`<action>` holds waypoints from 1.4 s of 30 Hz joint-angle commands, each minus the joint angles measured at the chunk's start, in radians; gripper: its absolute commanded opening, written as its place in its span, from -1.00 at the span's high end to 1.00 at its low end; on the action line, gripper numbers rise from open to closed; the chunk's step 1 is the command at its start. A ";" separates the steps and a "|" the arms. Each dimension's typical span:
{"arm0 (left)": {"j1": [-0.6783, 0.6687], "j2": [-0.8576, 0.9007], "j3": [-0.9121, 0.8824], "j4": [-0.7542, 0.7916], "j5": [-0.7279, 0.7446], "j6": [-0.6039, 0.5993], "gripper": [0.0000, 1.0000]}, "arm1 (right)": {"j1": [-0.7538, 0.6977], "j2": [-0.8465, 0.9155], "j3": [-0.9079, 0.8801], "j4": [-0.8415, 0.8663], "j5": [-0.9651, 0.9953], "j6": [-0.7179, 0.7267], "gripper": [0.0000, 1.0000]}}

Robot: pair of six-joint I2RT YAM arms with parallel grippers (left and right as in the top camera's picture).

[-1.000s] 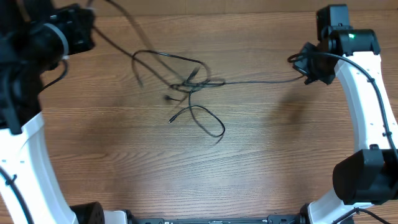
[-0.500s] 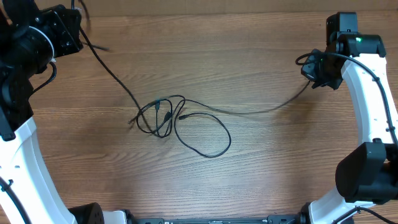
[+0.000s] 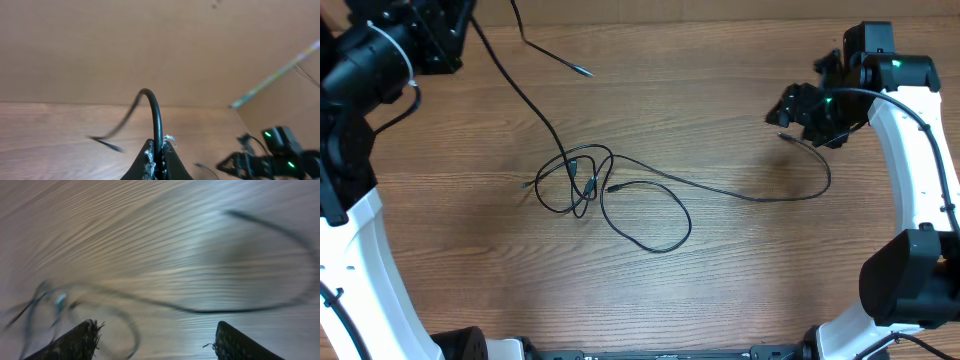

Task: Untangle cables

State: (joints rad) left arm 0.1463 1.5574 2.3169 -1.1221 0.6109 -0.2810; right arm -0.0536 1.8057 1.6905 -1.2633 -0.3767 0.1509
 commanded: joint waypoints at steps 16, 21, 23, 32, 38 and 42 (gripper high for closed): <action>-0.139 0.125 0.009 -0.161 -0.245 -0.014 0.91 | 0.387 -0.062 -0.010 0.066 -0.260 -0.124 -0.52; -0.129 0.214 0.009 -0.223 -0.244 -0.011 0.92 | 0.427 -0.045 -0.037 0.117 -0.294 -0.126 -0.53; -0.122 0.236 0.009 -0.224 -0.227 -0.011 0.92 | 0.445 -0.041 -0.051 0.135 -0.308 -0.137 -0.53; -0.111 0.218 0.010 0.011 0.108 -0.050 0.92 | 0.513 -0.027 -0.064 0.202 -0.306 -0.151 -0.53; -0.113 0.124 0.011 0.190 0.175 -0.178 0.92 | 0.513 -0.027 -0.064 0.208 -0.306 -0.141 -0.54; -0.113 0.069 0.011 0.246 0.171 -0.196 0.92 | 0.513 -0.027 -0.063 0.215 -0.307 -0.153 -0.55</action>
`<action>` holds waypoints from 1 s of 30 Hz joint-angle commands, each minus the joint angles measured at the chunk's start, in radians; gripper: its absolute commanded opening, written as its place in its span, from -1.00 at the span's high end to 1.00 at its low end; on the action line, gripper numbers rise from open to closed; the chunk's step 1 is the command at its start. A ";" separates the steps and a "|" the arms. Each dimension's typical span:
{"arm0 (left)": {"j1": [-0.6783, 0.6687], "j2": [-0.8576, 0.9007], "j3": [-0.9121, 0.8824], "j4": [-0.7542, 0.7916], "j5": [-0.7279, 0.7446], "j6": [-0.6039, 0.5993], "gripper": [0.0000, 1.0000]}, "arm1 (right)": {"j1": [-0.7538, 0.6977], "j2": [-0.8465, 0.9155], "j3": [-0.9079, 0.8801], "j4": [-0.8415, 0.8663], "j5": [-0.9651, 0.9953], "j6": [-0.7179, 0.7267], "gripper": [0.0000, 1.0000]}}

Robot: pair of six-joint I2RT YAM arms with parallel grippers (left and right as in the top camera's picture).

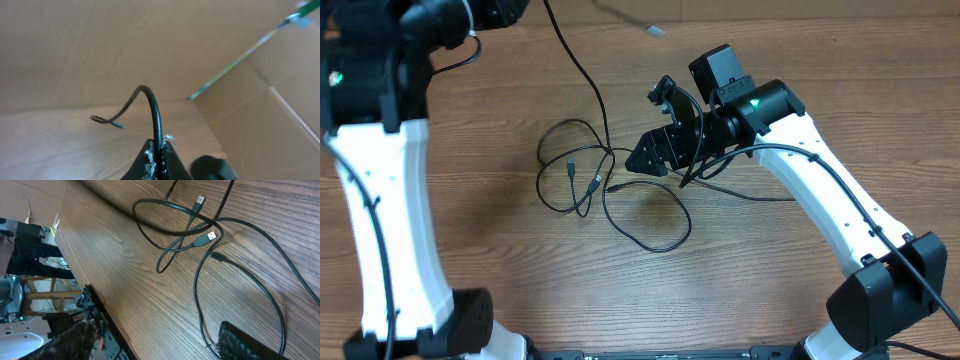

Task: Untangle cables

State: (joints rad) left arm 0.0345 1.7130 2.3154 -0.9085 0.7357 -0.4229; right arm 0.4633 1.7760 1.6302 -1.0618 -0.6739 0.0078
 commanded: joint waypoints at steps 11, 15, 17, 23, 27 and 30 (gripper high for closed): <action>-0.001 -0.120 0.012 0.069 0.017 -0.090 0.92 | 0.065 0.003 -0.003 0.188 -0.068 -0.043 -0.63; 0.000 -0.120 0.012 0.069 0.016 -0.090 0.92 | 0.105 0.006 -0.003 0.253 -0.044 -0.043 -0.61; 0.000 -0.120 0.012 0.064 0.016 -0.090 0.92 | 0.125 0.013 -0.003 0.286 -0.017 -0.042 -0.61; 0.000 -0.120 0.012 0.043 0.014 -0.089 0.92 | 0.179 0.071 -0.003 0.383 0.122 -0.039 -0.39; 0.000 -0.120 0.012 0.019 -0.016 -0.085 0.92 | 0.187 0.108 -0.003 0.391 0.177 -0.035 -0.09; 0.000 -0.120 0.012 -0.024 -0.082 -0.062 0.92 | 0.185 0.109 -0.002 0.333 0.176 -0.035 0.53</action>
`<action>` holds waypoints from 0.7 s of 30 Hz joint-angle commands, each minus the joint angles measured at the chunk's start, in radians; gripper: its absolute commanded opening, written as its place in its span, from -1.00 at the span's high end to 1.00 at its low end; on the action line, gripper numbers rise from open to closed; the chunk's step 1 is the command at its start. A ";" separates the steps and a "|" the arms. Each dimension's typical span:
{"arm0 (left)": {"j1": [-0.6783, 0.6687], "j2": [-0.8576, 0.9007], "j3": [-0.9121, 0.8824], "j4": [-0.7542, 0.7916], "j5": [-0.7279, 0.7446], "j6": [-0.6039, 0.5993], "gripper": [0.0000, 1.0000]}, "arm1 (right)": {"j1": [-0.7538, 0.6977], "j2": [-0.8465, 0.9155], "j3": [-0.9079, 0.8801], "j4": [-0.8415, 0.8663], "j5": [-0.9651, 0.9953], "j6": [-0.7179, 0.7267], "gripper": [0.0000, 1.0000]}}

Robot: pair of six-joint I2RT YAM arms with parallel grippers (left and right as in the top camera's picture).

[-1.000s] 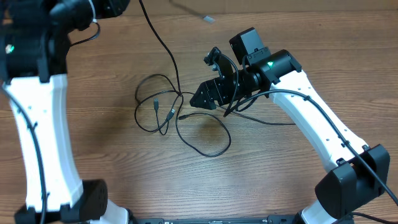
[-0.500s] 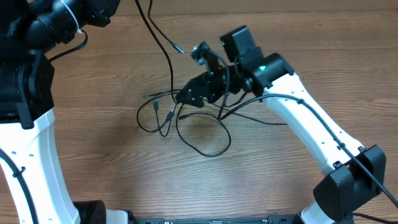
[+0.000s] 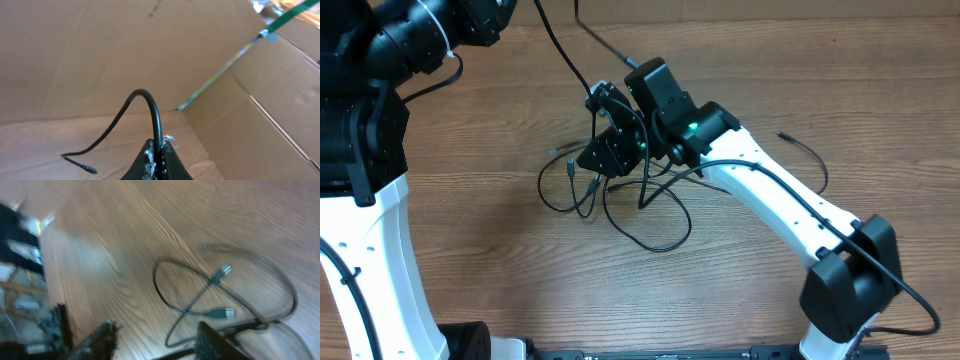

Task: Untangle cables

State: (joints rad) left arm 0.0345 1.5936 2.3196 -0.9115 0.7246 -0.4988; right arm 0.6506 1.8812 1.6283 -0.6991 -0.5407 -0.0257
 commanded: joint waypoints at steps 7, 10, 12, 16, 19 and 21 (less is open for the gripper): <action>0.000 0.002 0.008 -0.132 -0.227 0.088 0.92 | -0.050 -0.056 0.038 -0.236 0.044 0.004 0.93; 0.000 0.005 0.008 -0.172 -0.274 0.124 0.92 | -0.083 -0.093 0.081 -0.354 0.047 0.077 0.93; 0.000 0.005 0.008 -0.200 -0.309 0.141 0.92 | -0.098 -0.112 0.108 -0.431 0.047 0.126 0.93; -0.002 0.005 0.008 -0.229 -0.349 0.167 0.91 | -0.107 -0.141 0.143 -0.574 0.047 0.213 0.93; -0.002 0.005 0.008 -0.239 -0.362 0.171 0.92 | -0.109 -0.157 0.148 -0.663 0.051 0.248 0.93; -0.002 0.005 0.008 -0.244 -0.362 0.181 0.91 | -0.109 -0.163 0.150 -0.719 0.070 0.263 0.93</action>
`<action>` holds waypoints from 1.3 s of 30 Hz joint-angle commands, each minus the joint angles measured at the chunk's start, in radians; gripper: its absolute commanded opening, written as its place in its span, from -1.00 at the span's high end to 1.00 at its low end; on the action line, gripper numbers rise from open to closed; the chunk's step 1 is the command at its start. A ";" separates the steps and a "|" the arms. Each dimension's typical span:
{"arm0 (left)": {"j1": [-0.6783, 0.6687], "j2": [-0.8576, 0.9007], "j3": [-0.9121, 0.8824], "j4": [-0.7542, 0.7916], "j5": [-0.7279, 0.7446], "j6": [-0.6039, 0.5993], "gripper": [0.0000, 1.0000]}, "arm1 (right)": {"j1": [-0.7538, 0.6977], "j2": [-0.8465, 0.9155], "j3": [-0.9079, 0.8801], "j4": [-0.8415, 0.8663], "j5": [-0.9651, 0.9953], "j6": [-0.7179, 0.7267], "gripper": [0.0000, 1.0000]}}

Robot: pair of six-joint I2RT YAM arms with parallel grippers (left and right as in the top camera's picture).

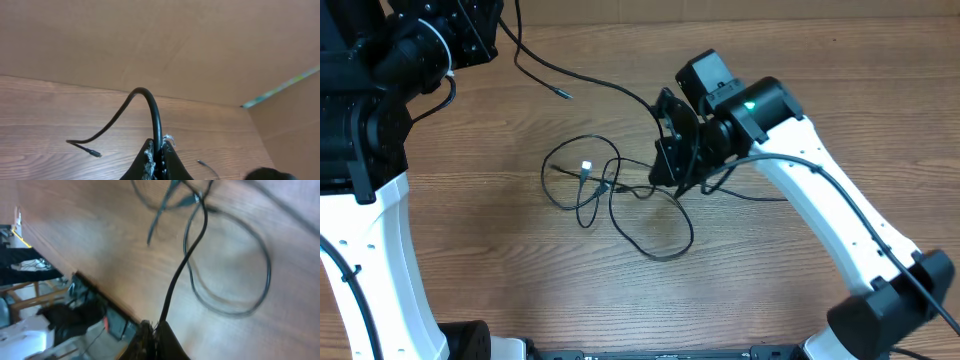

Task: Untangle cables

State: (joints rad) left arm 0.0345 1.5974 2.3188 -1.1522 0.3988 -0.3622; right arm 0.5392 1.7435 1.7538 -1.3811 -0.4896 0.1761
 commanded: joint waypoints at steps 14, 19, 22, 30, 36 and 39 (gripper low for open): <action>-0.018 0.031 0.008 -0.090 -0.037 0.105 0.92 | 0.003 -0.027 0.526 -0.169 0.221 0.128 0.93; -0.024 0.058 0.008 -0.100 -0.028 0.105 0.92 | 0.003 -0.027 0.624 -0.058 0.291 0.217 0.93; -0.025 0.072 0.008 -0.108 -0.011 0.110 0.92 | 0.003 -0.018 0.621 -0.005 0.291 0.220 0.93; -0.036 0.089 0.008 -0.130 -0.010 0.184 0.92 | 0.004 0.071 0.621 -0.146 0.359 0.269 0.92; -0.043 0.093 0.008 -0.136 0.070 0.183 0.87 | 0.003 0.074 0.621 -0.040 0.358 0.216 0.93; -0.056 0.095 0.008 -0.143 0.104 0.183 0.84 | 0.003 0.074 0.621 0.050 0.336 0.216 0.93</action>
State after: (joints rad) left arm 0.0010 1.6867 2.3188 -1.2884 0.4255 -0.2020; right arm 0.5392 1.8317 2.3646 -1.3930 -0.1486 0.4103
